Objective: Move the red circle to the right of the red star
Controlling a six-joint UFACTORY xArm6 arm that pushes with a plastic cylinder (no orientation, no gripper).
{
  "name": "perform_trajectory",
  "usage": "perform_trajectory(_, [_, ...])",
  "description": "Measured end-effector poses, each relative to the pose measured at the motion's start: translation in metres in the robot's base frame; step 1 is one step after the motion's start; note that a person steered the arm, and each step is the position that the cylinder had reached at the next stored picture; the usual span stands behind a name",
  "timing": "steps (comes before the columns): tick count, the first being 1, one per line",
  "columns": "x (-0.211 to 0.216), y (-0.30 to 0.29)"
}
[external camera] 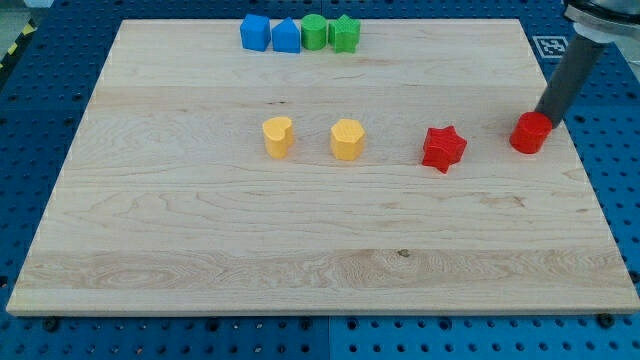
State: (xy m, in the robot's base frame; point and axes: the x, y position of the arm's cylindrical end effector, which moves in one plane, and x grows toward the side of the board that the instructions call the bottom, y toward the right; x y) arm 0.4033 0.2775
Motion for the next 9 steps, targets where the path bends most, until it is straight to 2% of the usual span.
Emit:
perform_trajectory(1, [0.010, 0.005])
perform_trajectory(4, [-0.003, 0.009])
perform_trajectory(9, [0.022, -0.043])
